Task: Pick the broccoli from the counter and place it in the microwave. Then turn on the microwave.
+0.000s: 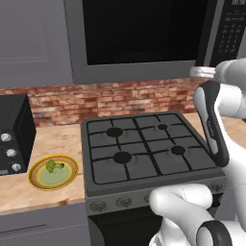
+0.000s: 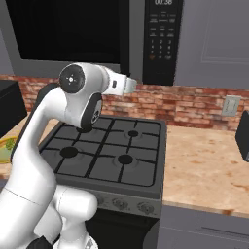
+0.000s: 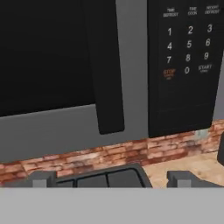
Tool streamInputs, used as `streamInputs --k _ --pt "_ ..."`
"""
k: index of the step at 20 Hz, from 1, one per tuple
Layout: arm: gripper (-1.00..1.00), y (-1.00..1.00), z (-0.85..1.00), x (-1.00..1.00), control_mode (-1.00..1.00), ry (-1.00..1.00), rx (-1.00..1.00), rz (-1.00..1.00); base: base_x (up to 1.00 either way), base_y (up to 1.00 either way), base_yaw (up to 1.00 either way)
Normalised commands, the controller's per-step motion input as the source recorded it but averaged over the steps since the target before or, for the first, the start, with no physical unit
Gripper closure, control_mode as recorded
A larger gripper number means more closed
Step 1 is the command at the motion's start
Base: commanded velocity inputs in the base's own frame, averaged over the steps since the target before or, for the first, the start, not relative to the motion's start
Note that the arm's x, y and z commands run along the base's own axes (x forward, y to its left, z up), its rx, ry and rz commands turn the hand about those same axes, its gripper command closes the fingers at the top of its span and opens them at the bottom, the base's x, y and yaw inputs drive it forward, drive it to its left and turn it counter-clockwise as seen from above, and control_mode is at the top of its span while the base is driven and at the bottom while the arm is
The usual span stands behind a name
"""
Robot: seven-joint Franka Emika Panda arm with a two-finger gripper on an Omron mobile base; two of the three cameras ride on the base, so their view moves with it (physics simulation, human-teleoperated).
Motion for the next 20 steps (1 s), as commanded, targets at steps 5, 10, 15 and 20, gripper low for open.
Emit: streamInputs --k 5,10,15,20 --pt "-1.00 -0.02 0.48 0.31 -1.00 -0.17 -0.01 0.00 0.00 0.00 0.00" --pt "-1.00 -0.09 0.43 0.27 -1.00 -0.11 -0.01 0.00 0.00 0.00 0.00" --pt "-1.00 -0.10 0.35 0.28 -1.00 -0.03 -0.02 0.00 0.00 0.00 0.00" --pt "-1.00 -0.08 0.26 0.30 -1.00 0.00 -0.02 0.00 0.00 0.00 0.00"
